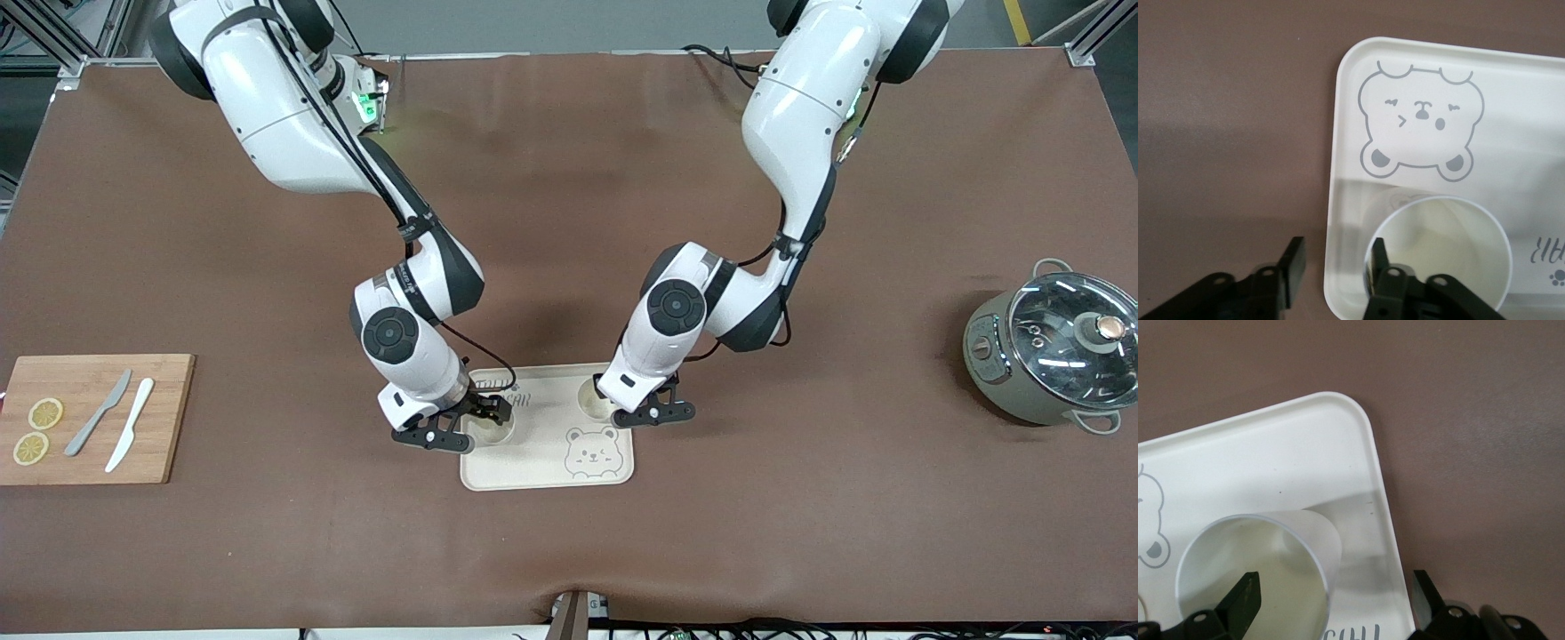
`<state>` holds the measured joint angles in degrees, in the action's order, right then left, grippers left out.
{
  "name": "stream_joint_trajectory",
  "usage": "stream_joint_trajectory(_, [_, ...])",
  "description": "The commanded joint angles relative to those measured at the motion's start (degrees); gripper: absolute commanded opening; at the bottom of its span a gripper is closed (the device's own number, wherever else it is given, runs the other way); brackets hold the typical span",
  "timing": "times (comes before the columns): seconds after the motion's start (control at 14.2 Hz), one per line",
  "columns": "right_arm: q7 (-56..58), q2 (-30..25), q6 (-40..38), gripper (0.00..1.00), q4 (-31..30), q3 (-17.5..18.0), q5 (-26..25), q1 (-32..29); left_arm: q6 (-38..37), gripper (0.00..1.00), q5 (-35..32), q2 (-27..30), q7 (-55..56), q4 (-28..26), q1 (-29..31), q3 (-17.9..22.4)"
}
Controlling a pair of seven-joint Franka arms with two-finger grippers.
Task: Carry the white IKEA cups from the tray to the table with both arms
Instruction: 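Close the left gripper and the right gripper on the cup rims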
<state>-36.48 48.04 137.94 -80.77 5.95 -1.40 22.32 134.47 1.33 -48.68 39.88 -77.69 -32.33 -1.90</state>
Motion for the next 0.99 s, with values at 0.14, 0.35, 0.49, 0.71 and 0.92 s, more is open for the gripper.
stream_joint_trajectory(0.14, [-1.4,1.4,0.6,1.0,1.4,-0.6,-0.8,0.9,1.1,0.0,0.9,-0.6,3.7,1.3,-1.0,0.3])
stream_joint_trajectory(0.35, [-1.4,2.1,2.2,0.83,1.4,-0.6,-0.6,0.9,1.1,0.0,0.8,-0.5,4.5,1.4,-1.5,0.3])
stream_joint_trajectory(0.49, [-1.4,2.1,2.2,0.56,1.4,-0.5,-0.5,0.9,1.1,0.0,0.8,0.0,4.6,1.6,-1.4,0.3])
stream_joint_trajectory(0.71, [-1.4,2.1,2.2,0.3,1.4,-0.5,-0.4,0.9,0.1,0.0,0.7,1.7,4.1,1.6,-0.4,0.4])
stream_joint_trajectory(0.92, [-2.1,2.2,2.2,0.01,1.4,-0.5,-0.4,0.9,-5.0,0.0,0.5,3.5,2.0,1.8,0.8,0.5])
